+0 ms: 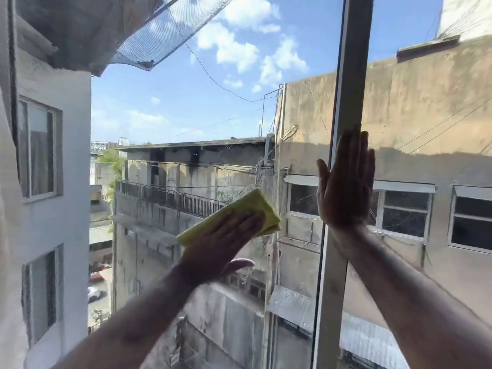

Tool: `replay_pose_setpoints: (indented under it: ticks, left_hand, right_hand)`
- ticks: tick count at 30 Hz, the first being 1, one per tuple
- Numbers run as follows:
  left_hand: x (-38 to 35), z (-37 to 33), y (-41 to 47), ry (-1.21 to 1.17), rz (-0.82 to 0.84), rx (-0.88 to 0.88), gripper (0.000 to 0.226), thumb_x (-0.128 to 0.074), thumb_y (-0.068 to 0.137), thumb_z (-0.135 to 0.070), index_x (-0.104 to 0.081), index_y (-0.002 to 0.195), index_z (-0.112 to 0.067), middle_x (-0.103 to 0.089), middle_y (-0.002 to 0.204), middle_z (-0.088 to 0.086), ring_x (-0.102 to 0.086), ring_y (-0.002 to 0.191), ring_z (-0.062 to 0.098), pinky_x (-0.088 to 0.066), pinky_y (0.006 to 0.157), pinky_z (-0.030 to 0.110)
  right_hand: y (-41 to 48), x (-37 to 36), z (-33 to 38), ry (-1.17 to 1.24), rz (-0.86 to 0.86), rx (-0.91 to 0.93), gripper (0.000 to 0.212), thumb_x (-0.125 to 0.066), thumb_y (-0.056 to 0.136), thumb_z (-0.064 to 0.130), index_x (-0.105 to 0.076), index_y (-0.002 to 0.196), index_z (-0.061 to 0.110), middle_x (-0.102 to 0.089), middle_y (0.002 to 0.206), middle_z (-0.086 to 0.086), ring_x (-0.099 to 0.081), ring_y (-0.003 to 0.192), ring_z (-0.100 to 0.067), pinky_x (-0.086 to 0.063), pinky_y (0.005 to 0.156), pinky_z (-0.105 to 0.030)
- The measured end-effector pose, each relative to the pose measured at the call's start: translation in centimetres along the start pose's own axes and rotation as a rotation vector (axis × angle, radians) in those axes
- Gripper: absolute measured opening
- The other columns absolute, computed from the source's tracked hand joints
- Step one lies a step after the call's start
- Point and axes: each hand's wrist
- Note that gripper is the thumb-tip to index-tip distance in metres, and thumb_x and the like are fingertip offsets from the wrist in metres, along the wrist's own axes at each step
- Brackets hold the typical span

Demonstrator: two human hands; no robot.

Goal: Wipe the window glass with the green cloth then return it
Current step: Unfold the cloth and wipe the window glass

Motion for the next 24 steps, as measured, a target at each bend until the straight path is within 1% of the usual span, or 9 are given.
replay_pose_setpoints:
  ticks: [4, 6, 8, 12, 15, 17, 21, 22, 24]
  left_hand:
    - [2.2, 5.8, 4.2, -0.102, -0.139, 0.808, 0.079, -0.020, 0.105, -0.059, -0.016, 0.162, -0.005, -0.016, 0.171, 0.015, -0.014, 0.159, 0.029, -0.020, 0.127, 0.055]
    - [3.7, 6.5, 9.4, -0.176, -0.188, 0.992, 0.080, -0.010, 0.104, -0.061, -0.008, 0.163, -0.007, -0.010, 0.173, 0.012, -0.006, 0.161, 0.026, -0.014, 0.129, 0.052]
    - [3.6, 4.4, 12.9, -0.147, -0.196, 0.756, 0.081, -0.018, 0.105, -0.062, -0.012, 0.163, -0.006, -0.012, 0.173, 0.012, -0.008, 0.160, 0.026, -0.015, 0.129, 0.051]
    - [0.6, -2.9, 9.3, -0.007, 0.006, -0.054, 0.087, -0.030, 0.102, -0.070, -0.022, 0.162, -0.007, -0.018, 0.171, 0.011, -0.013, 0.159, 0.029, -0.022, 0.126, 0.053]
    - [-0.3, -1.6, 2.1, 0.001, 0.031, -0.184, 0.084, -0.037, 0.101, -0.068, -0.028, 0.161, -0.009, -0.024, 0.169, 0.010, -0.021, 0.158, 0.028, -0.028, 0.124, 0.054]
    - [-0.2, 1.6, -0.6, 0.026, -0.020, 0.004, 0.083, -0.041, 0.101, -0.065, -0.032, 0.159, -0.006, -0.031, 0.166, 0.015, -0.028, 0.155, 0.032, -0.037, 0.118, 0.058]
    - [2.4, 7.8, 3.7, -0.073, -0.140, 0.926, 0.083, -0.013, 0.104, -0.064, -0.011, 0.162, -0.005, -0.010, 0.172, 0.016, -0.012, 0.160, 0.030, -0.017, 0.128, 0.054]
    - [3.3, 8.5, 6.1, -0.104, -0.175, 1.050, 0.083, -0.008, 0.104, -0.064, -0.007, 0.163, -0.006, -0.008, 0.172, 0.016, -0.009, 0.160, 0.029, -0.015, 0.128, 0.053]
    - [4.1, 8.2, 10.5, -0.118, -0.206, 1.034, 0.083, -0.006, 0.104, -0.064, -0.007, 0.163, -0.006, -0.006, 0.173, 0.015, -0.007, 0.160, 0.028, -0.014, 0.129, 0.052]
  right_hand:
    - [-0.1, -0.2, 0.0, -0.022, -0.004, 0.004, 0.067, -0.029, 0.114, 0.043, -0.010, 0.165, 0.003, -0.011, 0.175, -0.017, -0.010, 0.163, -0.031, -0.018, 0.132, -0.052]
    - [-0.1, -0.2, -0.1, -0.018, -0.011, 0.005, 0.066, -0.028, 0.114, 0.041, -0.011, 0.164, 0.002, -0.012, 0.174, -0.018, -0.011, 0.163, -0.031, -0.018, 0.132, -0.052]
    - [-0.1, -0.2, 0.0, -0.001, -0.024, 0.005, 0.063, -0.027, 0.114, 0.038, -0.014, 0.164, 0.002, -0.015, 0.174, -0.018, -0.013, 0.163, -0.031, -0.019, 0.132, -0.052]
    - [0.0, -0.1, 0.1, 0.009, -0.026, -0.007, 0.062, -0.025, 0.114, 0.038, -0.017, 0.164, 0.002, -0.017, 0.174, -0.016, -0.014, 0.163, -0.031, -0.018, 0.132, -0.051]
    - [0.0, -0.1, -0.1, -0.003, -0.012, 0.006, 0.062, -0.026, 0.115, 0.038, -0.015, 0.164, 0.001, -0.015, 0.174, -0.017, -0.012, 0.163, -0.031, -0.018, 0.131, -0.051]
    - [0.0, -0.1, 0.0, -0.005, -0.007, 0.000, 0.064, -0.026, 0.115, 0.039, -0.013, 0.164, 0.001, -0.013, 0.174, -0.017, -0.011, 0.163, -0.031, -0.017, 0.132, -0.051]
    - [-0.1, -0.1, 0.1, -0.035, -0.008, 0.002, 0.065, -0.028, 0.115, 0.040, -0.013, 0.164, 0.001, -0.013, 0.174, -0.017, -0.011, 0.163, -0.031, -0.017, 0.132, -0.051]
    - [-0.1, -0.1, 0.1, -0.039, -0.008, 0.002, 0.065, -0.028, 0.115, 0.040, -0.014, 0.164, 0.001, -0.013, 0.174, -0.018, -0.011, 0.163, -0.031, -0.018, 0.131, -0.051]
    - [-0.1, 0.0, 0.1, -0.046, -0.016, 0.007, 0.064, -0.028, 0.115, 0.039, -0.015, 0.164, 0.000, -0.014, 0.174, -0.018, -0.012, 0.163, -0.032, -0.018, 0.131, -0.051]
Point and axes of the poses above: each hand's wrist, its own y-axis towards the middle knuckle, its own x-axis out of the back of the hand, z = x × y
